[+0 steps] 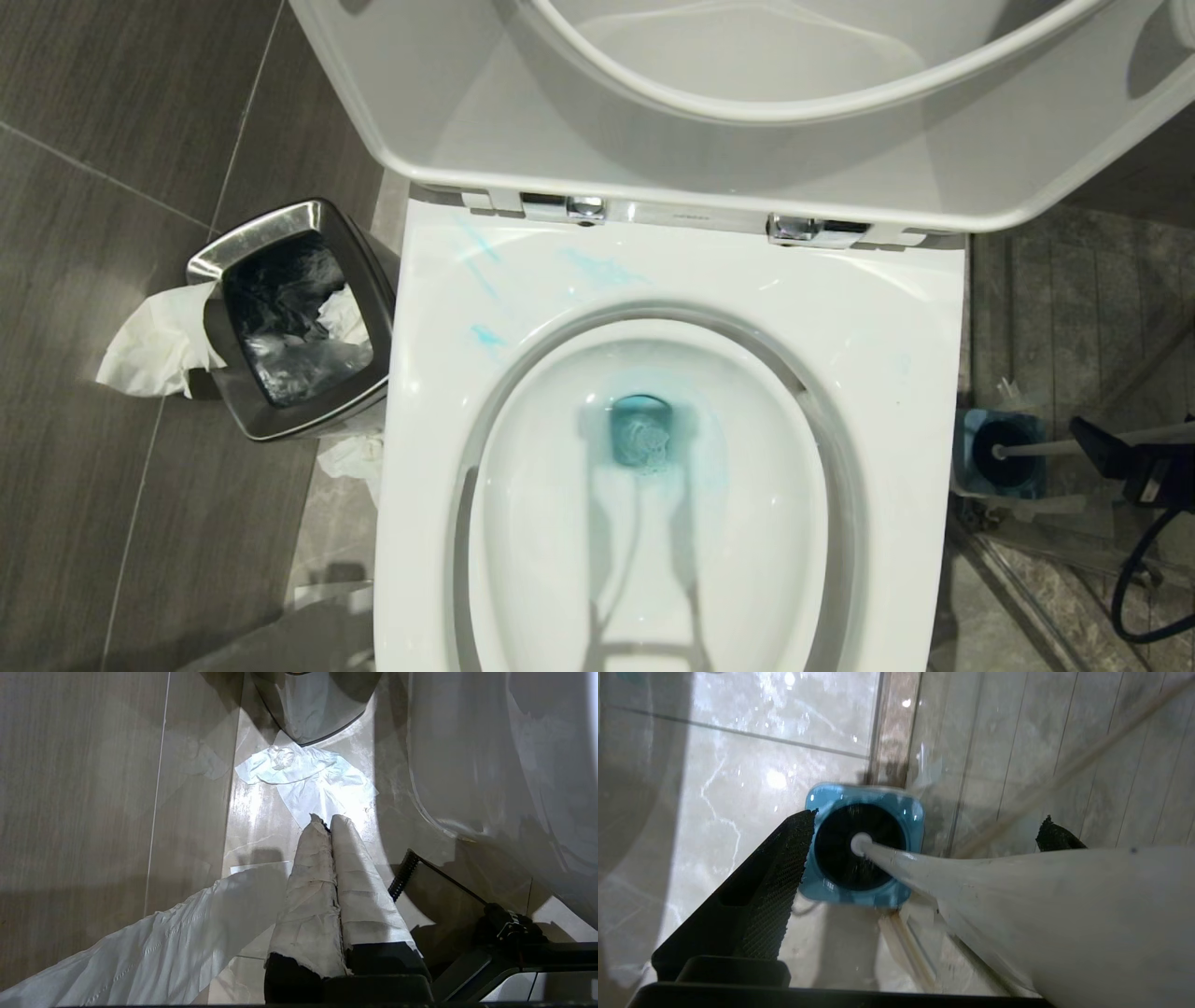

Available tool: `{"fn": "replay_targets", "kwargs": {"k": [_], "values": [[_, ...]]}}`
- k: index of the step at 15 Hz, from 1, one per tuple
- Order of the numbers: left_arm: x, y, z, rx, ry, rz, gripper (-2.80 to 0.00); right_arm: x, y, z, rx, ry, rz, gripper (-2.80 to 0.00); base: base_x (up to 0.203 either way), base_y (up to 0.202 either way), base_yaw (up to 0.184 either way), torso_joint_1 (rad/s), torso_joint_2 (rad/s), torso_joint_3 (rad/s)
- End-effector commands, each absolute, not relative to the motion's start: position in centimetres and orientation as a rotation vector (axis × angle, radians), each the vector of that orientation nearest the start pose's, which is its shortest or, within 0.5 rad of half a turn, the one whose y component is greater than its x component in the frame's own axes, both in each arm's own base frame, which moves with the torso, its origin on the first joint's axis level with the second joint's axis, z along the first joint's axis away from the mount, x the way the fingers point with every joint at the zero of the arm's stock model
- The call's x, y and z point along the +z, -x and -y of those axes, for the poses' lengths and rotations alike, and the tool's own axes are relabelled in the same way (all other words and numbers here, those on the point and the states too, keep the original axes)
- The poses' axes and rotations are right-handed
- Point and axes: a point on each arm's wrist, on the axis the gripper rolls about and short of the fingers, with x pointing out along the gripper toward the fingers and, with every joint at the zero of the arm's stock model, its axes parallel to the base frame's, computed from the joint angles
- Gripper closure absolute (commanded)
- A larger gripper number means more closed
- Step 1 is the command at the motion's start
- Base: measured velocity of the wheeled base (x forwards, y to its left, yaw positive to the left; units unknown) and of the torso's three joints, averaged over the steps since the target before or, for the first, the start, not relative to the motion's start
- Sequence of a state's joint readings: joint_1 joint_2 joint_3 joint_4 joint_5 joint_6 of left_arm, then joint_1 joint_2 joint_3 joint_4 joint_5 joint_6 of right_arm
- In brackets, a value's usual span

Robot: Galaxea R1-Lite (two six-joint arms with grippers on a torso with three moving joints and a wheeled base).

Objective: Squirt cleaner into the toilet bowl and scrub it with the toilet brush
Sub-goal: Scrub the toilet bowl

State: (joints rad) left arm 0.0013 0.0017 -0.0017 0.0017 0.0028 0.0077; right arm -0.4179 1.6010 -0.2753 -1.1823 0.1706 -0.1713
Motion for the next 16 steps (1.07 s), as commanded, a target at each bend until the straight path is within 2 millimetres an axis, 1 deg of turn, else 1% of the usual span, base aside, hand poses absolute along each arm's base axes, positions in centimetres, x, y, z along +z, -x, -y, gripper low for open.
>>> {"fn": "replay_targets", "kwargs": {"k": [1,4,9,10,16], "values": [[7.6,2.3,0.0,0.004,-0.008,-0.002,0.0,13.8,-21.4,9.0,-0.232,0.138,-0.135,-2.8,0.0,0.0,0.0,0.0,0.0,0.0],[7.6,2.3,0.0,0.005,-0.008,-0.002,0.0,14.6,-22.0,8.9,-0.22,0.147,-0.101,-2.8,0.0,0.0,0.0,0.0,0.0,0.0],[7.6,2.3,0.0,0.005,-0.008,-0.002,0.0,15.2,-22.0,8.6,-0.213,0.163,-0.041,-2.8,0.0,0.0,0.0,0.0,0.0,0.0],[7.6,2.3,0.0,0.003,-0.008,-0.002,0.0,15.4,-21.9,8.6,-0.213,0.164,-0.029,0.0,0.0,0.0,0.0,0.0,0.0,0.0],[7.6,2.3,0.0,0.003,-0.008,-0.002,0.0,15.1,-21.2,8.2,-0.208,0.172,0.0,0.0,0.0,0.0,0.0,0.0,0.0,0.0]]}}
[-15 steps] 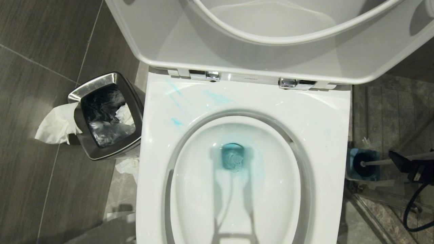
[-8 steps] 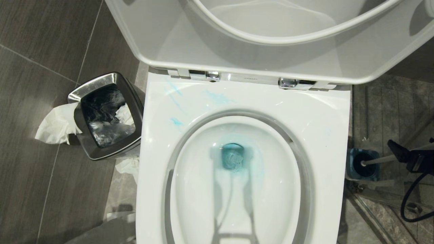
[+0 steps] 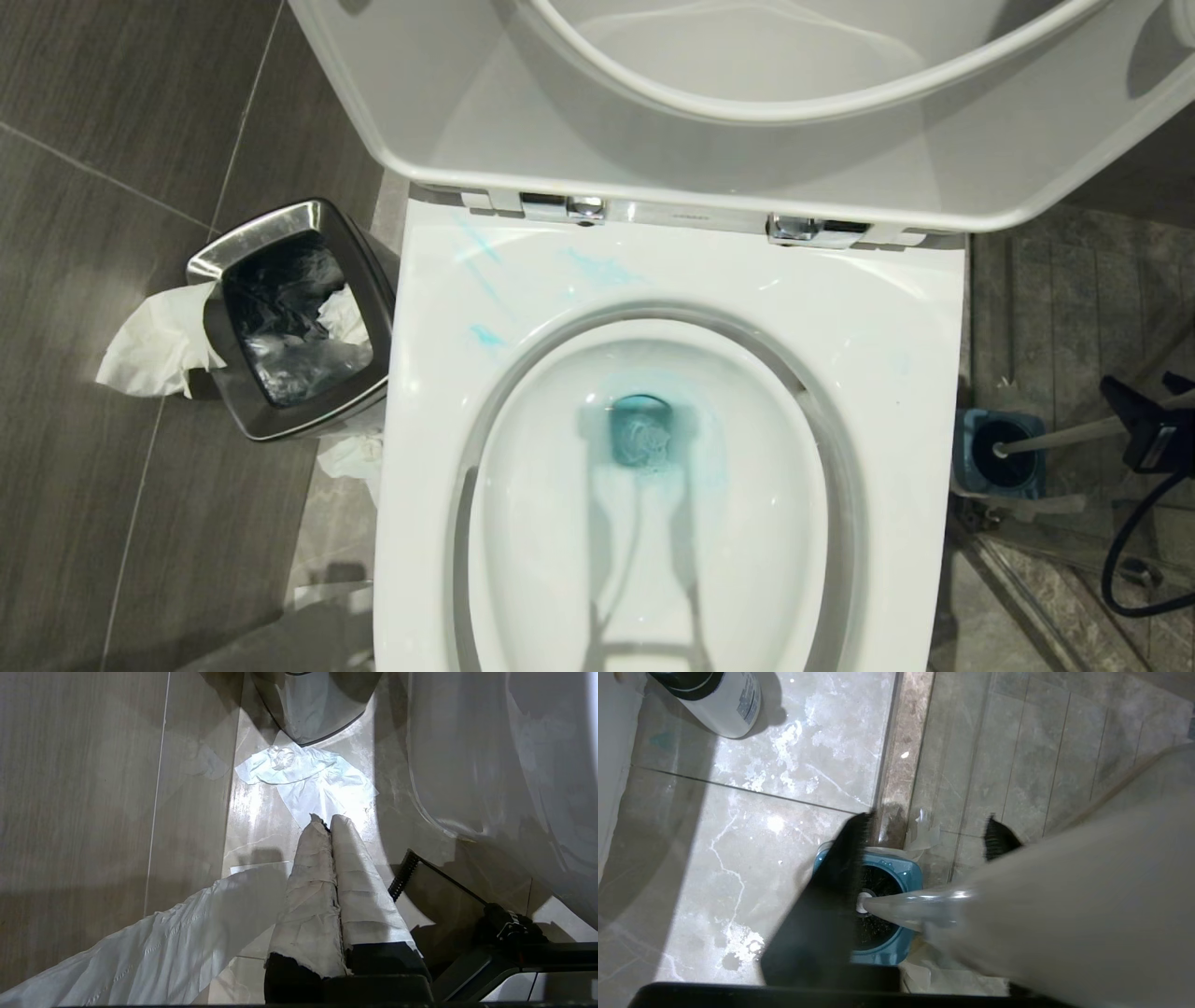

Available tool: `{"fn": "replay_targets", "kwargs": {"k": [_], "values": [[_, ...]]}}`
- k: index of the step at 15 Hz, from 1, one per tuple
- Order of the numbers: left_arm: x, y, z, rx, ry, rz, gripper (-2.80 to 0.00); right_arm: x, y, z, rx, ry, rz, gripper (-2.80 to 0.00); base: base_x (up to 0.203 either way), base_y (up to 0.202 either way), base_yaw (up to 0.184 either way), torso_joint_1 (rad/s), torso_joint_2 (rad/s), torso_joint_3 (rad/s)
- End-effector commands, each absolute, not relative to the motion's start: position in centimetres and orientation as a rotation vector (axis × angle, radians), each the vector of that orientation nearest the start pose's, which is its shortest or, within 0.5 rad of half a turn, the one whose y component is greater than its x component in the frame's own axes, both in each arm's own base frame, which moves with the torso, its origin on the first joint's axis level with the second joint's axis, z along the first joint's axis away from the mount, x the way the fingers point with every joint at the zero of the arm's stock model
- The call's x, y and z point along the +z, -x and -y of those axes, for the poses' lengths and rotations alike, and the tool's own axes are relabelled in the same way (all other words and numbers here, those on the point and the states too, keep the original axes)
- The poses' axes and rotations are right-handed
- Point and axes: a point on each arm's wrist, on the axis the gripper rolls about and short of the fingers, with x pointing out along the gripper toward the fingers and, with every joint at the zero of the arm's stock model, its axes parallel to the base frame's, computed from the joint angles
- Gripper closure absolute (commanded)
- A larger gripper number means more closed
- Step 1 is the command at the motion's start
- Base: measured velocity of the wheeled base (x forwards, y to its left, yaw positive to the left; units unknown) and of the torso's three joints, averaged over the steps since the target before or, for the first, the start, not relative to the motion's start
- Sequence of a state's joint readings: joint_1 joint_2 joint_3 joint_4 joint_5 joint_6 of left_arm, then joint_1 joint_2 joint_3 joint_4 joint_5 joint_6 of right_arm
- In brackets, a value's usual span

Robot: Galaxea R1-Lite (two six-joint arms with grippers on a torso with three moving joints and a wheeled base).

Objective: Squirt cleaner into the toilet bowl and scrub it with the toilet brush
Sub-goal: Scrub the toilet bowl

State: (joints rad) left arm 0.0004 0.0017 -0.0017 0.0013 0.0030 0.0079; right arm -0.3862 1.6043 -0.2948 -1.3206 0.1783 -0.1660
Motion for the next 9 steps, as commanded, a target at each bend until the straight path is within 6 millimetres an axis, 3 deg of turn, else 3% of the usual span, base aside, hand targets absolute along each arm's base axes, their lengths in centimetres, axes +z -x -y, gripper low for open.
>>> {"fn": "replay_targets", "kwargs": {"k": [1,9], "values": [[7.6,2.3,0.0,0.004,-0.008,-0.002,0.0,15.1,-20.9,8.1,-0.209,0.174,0.009,0.0,0.0,0.0,0.0,0.0,0.0,0.0],[7.6,2.3,0.0,0.005,-0.008,-0.002,0.0,15.4,-18.4,7.1,-0.206,0.194,0.074,0.0,0.0,0.0,0.0,0.0,0.0,0.0]]}}
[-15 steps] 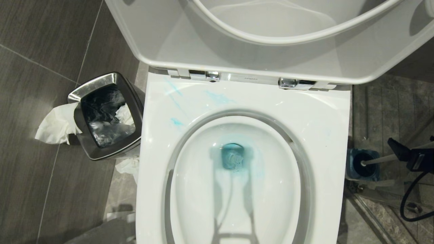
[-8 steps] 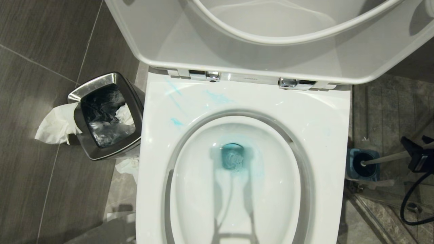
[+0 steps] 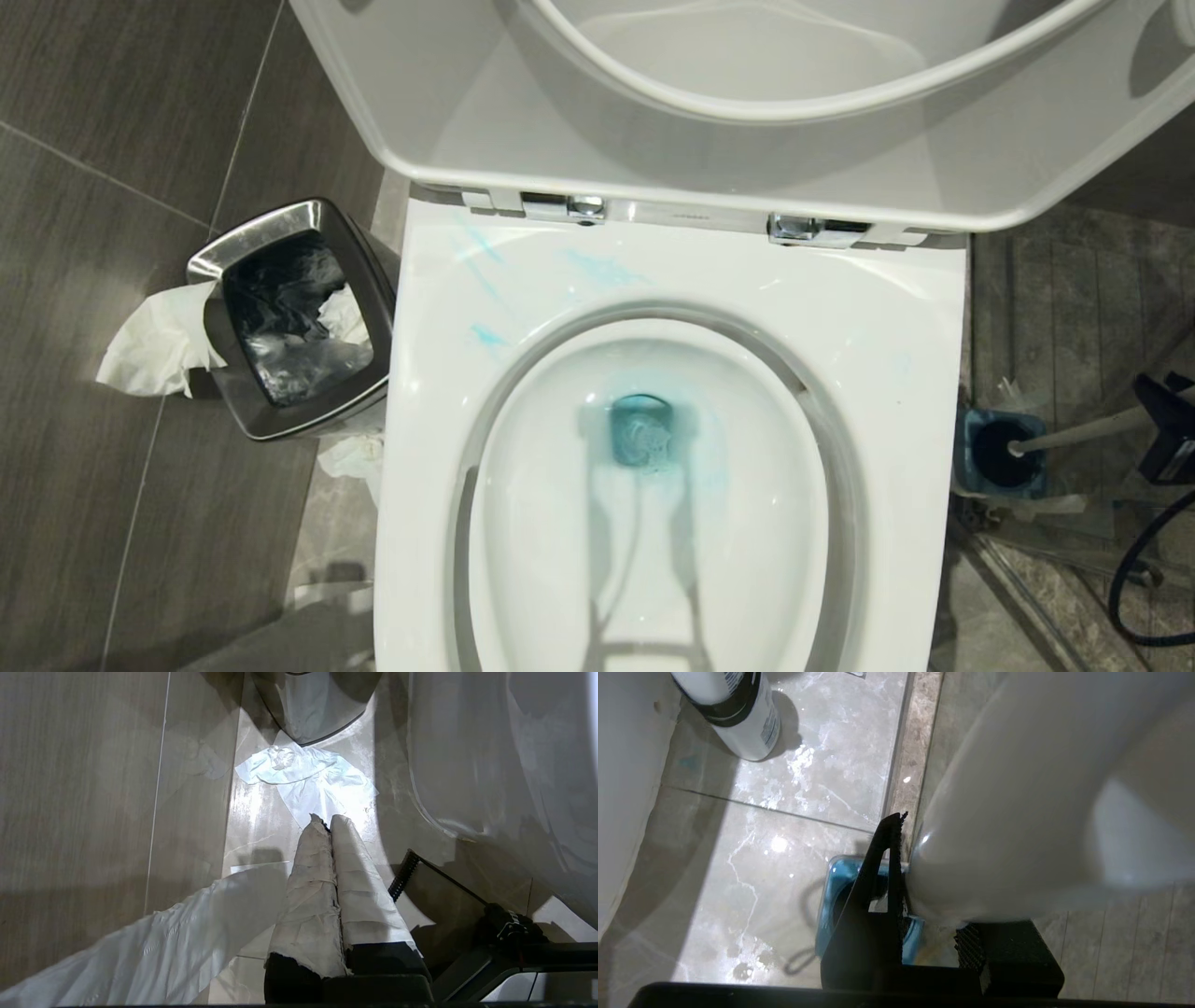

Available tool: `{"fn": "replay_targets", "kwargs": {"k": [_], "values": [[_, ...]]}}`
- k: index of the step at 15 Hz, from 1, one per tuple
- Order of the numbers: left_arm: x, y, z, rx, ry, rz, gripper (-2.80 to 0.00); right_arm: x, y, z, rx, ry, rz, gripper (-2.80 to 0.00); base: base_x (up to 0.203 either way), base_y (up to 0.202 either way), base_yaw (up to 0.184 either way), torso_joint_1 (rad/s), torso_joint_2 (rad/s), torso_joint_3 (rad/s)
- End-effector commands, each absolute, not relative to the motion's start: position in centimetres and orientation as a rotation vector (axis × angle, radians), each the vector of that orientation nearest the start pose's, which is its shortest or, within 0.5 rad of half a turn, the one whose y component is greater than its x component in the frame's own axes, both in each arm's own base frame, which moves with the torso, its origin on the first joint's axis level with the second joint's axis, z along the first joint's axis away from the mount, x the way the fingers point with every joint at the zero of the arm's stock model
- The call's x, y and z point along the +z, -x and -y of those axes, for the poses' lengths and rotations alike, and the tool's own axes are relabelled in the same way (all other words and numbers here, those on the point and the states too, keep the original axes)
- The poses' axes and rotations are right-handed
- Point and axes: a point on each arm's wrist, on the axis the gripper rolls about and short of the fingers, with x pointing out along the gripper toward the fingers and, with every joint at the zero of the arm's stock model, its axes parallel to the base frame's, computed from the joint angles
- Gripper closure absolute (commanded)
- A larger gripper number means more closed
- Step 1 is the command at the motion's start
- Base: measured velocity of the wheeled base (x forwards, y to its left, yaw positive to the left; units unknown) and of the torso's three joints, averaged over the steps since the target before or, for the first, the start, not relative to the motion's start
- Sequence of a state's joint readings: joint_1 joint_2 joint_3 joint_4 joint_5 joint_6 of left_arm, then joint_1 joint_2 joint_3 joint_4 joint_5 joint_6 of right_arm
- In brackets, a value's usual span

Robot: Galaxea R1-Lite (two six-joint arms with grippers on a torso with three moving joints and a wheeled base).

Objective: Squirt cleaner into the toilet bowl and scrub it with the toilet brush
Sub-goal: Scrub the toilet bowl

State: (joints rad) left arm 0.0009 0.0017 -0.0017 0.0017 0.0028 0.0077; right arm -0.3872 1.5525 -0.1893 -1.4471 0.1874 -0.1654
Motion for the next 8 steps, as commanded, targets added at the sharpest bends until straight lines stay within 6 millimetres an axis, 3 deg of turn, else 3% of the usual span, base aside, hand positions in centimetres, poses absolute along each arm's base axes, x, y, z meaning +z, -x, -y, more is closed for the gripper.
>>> {"fn": "replay_targets", "kwargs": {"k": [1,8], "values": [[7.6,2.3,0.0,0.005,-0.008,-0.002,0.0,15.5,-17.9,6.9,-0.207,0.195,0.079,0.0,0.0,0.0,0.0,0.0,0.0,0.0],[7.6,2.3,0.0,0.005,-0.008,-0.002,0.0,17.9,-14.9,5.6,-0.219,0.175,0.195,0.0,0.0,0.0,0.0,0.0,0.0,0.0]]}}
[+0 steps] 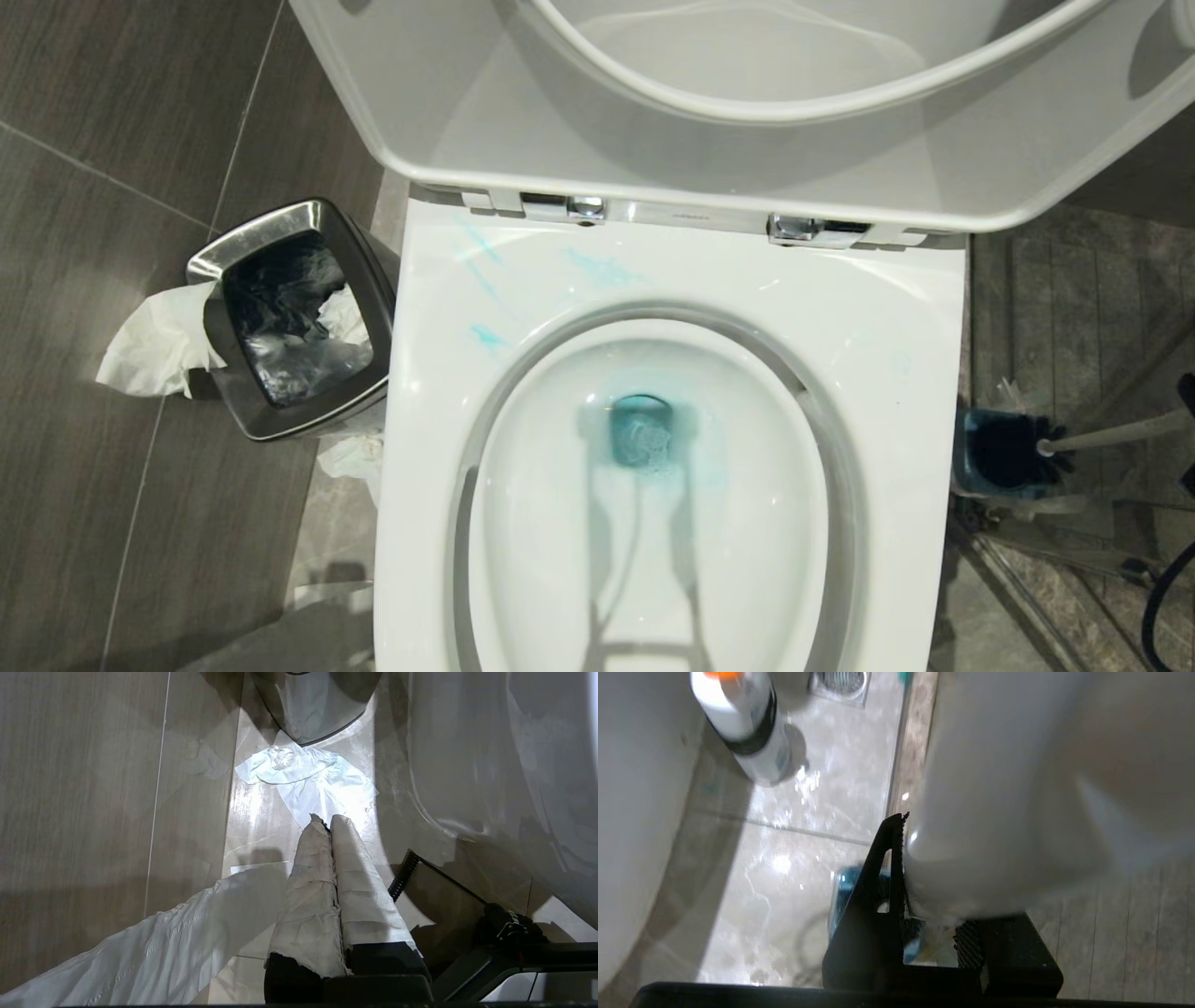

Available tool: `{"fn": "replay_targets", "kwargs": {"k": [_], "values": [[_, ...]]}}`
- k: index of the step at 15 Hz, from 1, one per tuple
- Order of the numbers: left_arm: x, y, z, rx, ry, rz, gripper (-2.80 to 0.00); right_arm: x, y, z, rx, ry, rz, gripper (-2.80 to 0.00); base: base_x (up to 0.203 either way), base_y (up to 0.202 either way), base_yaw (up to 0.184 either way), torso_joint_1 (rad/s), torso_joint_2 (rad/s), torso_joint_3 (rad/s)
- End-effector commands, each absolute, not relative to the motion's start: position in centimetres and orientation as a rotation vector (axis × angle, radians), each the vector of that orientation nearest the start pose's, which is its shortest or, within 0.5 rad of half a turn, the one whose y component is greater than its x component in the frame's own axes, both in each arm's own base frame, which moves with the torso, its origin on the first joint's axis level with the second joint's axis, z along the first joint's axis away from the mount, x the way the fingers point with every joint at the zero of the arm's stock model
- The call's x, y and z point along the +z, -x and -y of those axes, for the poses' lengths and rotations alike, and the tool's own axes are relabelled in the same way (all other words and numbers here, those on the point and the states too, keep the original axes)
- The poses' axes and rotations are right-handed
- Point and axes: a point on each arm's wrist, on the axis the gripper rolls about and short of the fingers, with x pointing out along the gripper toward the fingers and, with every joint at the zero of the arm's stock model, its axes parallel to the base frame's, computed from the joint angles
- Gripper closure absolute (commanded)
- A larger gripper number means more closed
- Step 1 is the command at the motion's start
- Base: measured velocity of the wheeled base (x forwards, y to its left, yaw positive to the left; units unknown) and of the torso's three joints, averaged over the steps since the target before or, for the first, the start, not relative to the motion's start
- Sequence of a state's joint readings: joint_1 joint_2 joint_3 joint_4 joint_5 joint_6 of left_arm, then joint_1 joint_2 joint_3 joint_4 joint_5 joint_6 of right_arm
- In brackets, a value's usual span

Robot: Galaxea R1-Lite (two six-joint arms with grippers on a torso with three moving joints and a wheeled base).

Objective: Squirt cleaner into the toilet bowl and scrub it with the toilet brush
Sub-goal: Scrub the toilet bowl

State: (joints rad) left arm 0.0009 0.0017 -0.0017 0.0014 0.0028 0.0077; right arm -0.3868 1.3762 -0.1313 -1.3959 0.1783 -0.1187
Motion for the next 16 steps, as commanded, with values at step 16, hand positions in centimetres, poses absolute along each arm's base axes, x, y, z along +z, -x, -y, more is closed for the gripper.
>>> {"fn": "replay_targets", "kwargs": {"k": [16], "values": [[7.6,2.3,0.0,0.003,-0.008,-0.002,0.0,28.9,-9.3,3.3,-0.187,0.091,-0.114,0.0,0.0,0.0,0.0,0.0,0.0,0.0]]}}
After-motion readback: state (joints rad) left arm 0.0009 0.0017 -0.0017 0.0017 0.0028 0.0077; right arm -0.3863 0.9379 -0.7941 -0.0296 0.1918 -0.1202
